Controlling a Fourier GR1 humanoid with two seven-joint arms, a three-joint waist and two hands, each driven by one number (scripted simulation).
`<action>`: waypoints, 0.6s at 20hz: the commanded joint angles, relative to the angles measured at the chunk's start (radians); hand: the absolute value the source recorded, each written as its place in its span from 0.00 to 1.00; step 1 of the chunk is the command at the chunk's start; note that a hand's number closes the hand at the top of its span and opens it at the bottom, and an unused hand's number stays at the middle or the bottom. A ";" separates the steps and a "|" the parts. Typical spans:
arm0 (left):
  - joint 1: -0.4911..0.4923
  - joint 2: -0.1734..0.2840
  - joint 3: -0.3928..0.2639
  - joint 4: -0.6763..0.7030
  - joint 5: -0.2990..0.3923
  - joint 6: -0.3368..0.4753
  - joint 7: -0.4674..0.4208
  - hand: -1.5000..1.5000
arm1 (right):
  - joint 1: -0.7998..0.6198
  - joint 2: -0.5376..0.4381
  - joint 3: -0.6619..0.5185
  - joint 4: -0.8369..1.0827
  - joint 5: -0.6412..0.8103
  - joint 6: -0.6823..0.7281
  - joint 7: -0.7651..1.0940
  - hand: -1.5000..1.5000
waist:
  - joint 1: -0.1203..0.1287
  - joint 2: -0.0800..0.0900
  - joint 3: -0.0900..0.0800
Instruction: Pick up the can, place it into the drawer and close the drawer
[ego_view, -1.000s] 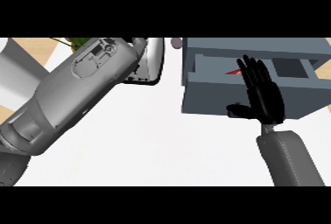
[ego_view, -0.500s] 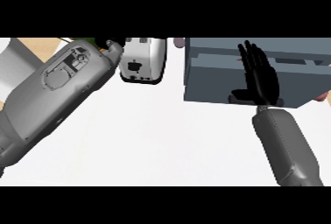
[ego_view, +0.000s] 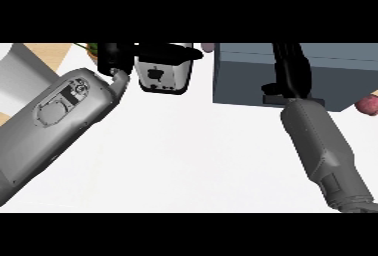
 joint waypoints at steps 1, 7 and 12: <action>0.053 0.060 0.031 -0.069 -0.007 -0.009 0.013 0.00 | -0.083 0.014 -0.022 0.140 0.009 -0.069 -0.003 0.00 | 0.006 0.011 0.006; 0.102 0.044 0.009 -0.124 -0.039 0.002 0.013 0.00 | -0.203 -0.014 -0.060 0.229 -0.002 -0.066 0.000 0.00 | 0.009 0.019 0.007; 0.171 0.091 0.046 -0.150 -0.024 -0.054 -0.024 0.00 | -0.248 -0.025 -0.077 0.279 -0.003 -0.065 0.004 0.00 | 0.023 0.029 0.006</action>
